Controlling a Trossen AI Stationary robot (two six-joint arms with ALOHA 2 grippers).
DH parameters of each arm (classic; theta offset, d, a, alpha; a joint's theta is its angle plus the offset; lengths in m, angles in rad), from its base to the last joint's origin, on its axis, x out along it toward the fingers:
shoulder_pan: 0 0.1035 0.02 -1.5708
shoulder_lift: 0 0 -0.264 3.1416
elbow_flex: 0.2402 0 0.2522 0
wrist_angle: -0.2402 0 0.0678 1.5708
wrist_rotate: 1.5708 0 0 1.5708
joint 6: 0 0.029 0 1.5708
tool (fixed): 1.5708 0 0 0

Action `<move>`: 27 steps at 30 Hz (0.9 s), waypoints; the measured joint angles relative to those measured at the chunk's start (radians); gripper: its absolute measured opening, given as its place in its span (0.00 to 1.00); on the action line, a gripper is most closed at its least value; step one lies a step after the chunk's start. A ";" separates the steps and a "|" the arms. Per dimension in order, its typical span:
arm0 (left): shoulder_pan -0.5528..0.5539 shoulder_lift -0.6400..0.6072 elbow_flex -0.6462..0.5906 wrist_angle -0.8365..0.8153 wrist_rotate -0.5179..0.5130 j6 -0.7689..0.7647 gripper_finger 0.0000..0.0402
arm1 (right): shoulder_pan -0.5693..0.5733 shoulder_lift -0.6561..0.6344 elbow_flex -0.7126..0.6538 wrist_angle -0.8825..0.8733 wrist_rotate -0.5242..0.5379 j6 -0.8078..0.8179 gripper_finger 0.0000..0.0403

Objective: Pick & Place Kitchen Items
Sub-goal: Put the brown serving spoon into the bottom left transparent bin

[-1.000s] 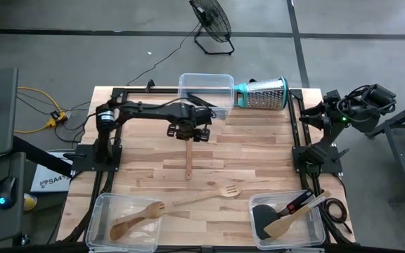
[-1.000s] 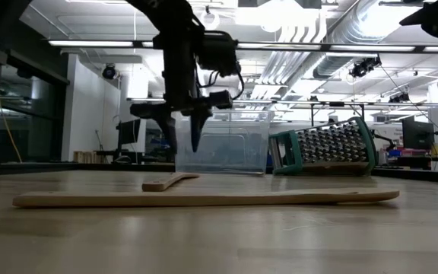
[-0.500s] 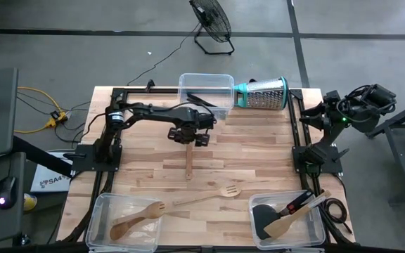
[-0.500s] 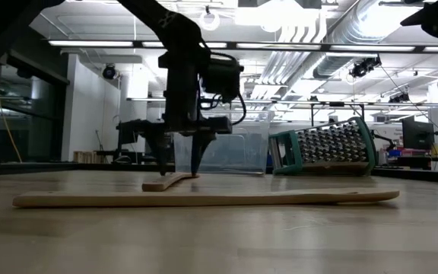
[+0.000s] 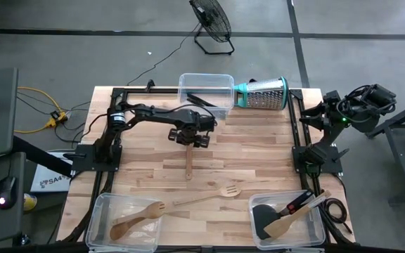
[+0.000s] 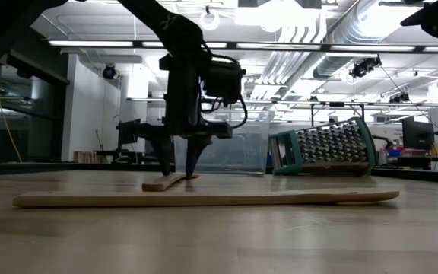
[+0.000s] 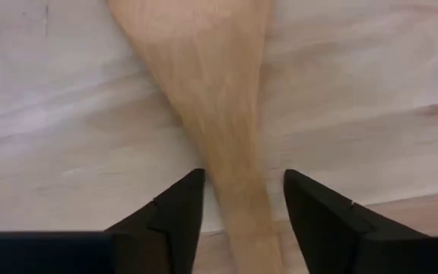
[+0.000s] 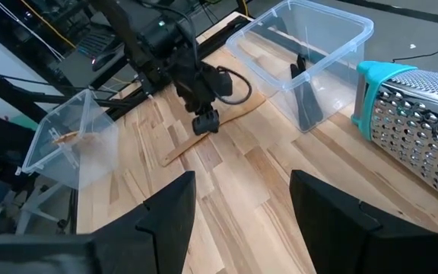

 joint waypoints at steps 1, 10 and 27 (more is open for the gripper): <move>-0.004 0.000 0.000 -0.003 -0.002 -0.001 0.43 | 0.000 0.000 0.000 0.000 0.000 0.000 0.51; -0.051 0.050 0.003 -0.030 -0.037 -0.066 0.39 | 0.000 0.000 0.000 0.000 0.000 0.000 0.51; -0.057 0.053 0.000 -0.035 -0.005 -0.070 0.20 | 0.000 0.000 0.000 0.000 -0.003 0.000 0.51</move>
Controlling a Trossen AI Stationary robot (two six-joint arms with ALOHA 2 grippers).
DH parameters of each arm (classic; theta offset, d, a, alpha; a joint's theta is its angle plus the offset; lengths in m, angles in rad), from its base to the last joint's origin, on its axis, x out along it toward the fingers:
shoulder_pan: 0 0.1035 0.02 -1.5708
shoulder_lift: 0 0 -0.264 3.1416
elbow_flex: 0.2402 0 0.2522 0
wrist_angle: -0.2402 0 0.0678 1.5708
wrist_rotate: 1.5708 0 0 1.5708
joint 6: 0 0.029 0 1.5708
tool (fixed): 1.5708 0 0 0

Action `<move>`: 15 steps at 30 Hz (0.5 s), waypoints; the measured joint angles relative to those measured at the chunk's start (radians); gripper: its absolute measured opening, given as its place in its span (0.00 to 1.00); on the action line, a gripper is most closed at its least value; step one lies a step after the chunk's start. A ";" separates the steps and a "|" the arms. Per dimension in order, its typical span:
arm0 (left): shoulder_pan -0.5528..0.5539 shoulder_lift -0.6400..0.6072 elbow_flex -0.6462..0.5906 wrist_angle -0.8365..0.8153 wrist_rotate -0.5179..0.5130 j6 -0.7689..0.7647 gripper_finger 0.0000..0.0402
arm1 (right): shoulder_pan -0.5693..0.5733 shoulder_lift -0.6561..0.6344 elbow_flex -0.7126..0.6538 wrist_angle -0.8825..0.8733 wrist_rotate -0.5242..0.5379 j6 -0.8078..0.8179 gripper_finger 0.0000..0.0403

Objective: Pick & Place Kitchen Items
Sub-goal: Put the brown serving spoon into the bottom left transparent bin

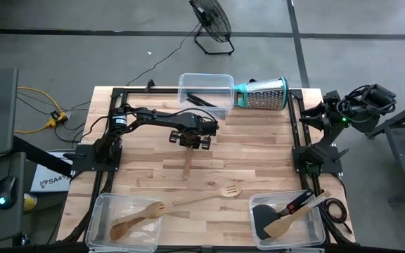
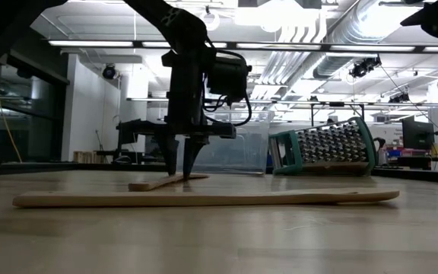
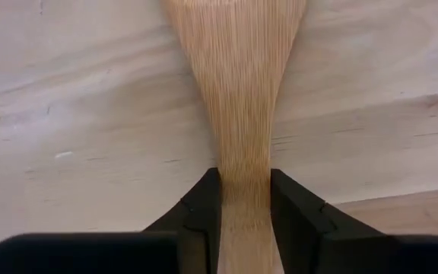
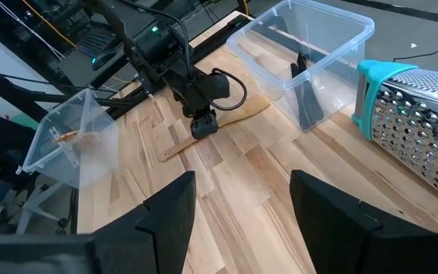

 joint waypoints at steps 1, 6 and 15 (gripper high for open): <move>0.000 0.000 0.000 0.000 0.006 0.010 0.20 | 0.000 0.000 0.000 0.000 0.000 0.000 0.51; 0.002 0.001 0.010 -0.007 0.067 0.096 0.20 | 0.000 0.000 0.000 0.000 0.000 0.000 0.51; -0.007 0.011 0.189 -0.105 0.252 0.386 0.20 | 0.000 0.000 0.000 0.000 0.000 0.000 0.51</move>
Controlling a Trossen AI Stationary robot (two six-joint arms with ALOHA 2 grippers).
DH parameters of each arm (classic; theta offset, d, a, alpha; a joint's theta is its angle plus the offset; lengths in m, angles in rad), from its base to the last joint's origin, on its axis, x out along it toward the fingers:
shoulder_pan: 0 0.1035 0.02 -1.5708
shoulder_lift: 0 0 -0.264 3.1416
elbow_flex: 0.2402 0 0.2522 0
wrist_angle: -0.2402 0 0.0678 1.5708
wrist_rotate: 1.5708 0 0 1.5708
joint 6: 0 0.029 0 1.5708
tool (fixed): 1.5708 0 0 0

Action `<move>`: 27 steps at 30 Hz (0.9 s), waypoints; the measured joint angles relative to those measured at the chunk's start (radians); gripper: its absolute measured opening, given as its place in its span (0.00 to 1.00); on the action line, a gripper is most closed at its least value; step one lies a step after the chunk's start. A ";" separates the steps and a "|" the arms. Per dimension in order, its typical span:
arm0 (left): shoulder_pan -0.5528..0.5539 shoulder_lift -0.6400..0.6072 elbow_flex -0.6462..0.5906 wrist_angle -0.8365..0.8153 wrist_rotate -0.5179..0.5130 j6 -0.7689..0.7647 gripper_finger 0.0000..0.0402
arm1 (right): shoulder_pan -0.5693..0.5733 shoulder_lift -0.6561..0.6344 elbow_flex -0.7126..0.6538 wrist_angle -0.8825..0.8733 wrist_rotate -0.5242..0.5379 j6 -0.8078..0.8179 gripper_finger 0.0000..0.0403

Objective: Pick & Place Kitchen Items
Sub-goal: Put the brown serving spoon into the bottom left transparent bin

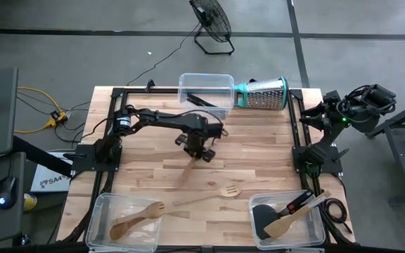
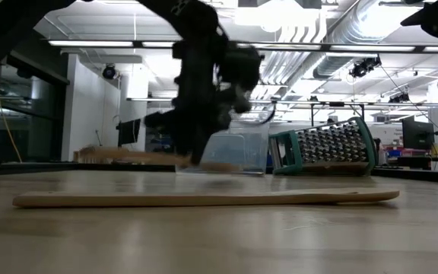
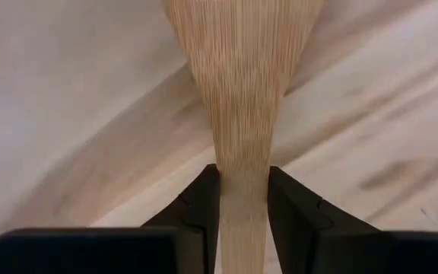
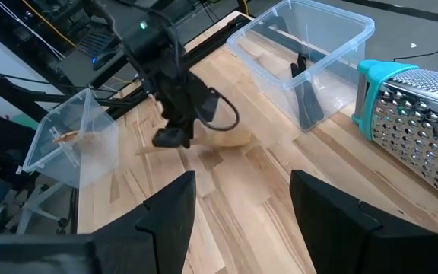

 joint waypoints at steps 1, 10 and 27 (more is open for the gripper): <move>0.002 0.000 0.029 -0.013 0.009 0.033 0.20 | 0.000 0.000 0.000 0.000 0.000 0.000 0.51; 0.004 -0.003 0.292 -0.079 0.173 0.293 0.20 | 0.000 0.000 0.000 0.000 0.000 0.000 0.51; 0.005 -0.006 0.667 0.090 0.357 0.559 0.20 | 0.000 0.000 0.000 0.000 0.000 -0.027 0.51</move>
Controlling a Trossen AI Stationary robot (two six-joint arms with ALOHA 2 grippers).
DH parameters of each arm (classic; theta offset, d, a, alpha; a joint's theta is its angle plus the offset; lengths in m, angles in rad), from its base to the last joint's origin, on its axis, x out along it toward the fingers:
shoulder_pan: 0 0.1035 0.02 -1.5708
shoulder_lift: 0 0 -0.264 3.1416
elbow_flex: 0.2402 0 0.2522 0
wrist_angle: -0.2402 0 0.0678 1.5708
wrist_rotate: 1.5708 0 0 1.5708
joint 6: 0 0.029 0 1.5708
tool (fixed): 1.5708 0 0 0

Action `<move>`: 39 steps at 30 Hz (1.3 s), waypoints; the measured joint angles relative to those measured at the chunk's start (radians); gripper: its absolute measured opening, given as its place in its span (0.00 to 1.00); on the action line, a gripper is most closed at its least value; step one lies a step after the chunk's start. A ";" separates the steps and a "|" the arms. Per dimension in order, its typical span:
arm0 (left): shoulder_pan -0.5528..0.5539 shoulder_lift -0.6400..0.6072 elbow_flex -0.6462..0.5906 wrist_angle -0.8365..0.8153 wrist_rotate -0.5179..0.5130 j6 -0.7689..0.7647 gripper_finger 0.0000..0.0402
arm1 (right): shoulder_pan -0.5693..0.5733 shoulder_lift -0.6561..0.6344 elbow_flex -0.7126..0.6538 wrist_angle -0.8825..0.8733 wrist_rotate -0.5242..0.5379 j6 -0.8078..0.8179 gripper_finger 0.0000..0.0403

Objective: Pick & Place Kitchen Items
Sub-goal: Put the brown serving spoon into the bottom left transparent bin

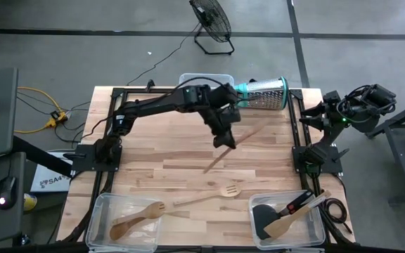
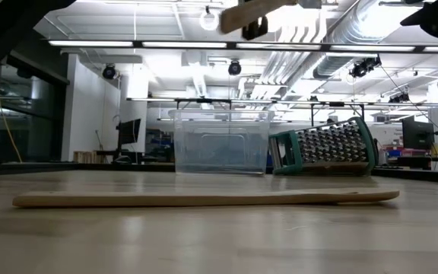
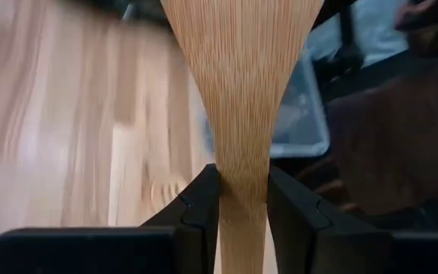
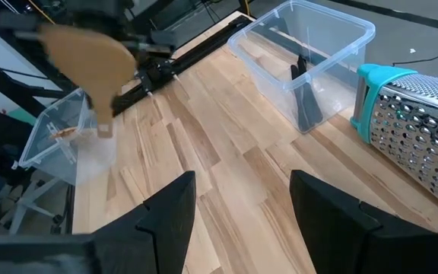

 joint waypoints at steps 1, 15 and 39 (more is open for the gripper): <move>0.000 0.000 0.001 0.040 0.011 0.004 0.20 | 0.000 0.000 0.000 0.000 0.001 -0.001 0.51; 0.001 0.000 0.000 0.469 0.126 0.001 0.21 | 0.000 0.000 0.000 0.000 0.000 -0.009 0.51; 0.008 -0.001 0.000 0.580 0.110 0.007 0.20 | 0.000 0.000 0.000 0.008 -0.074 -0.041 0.51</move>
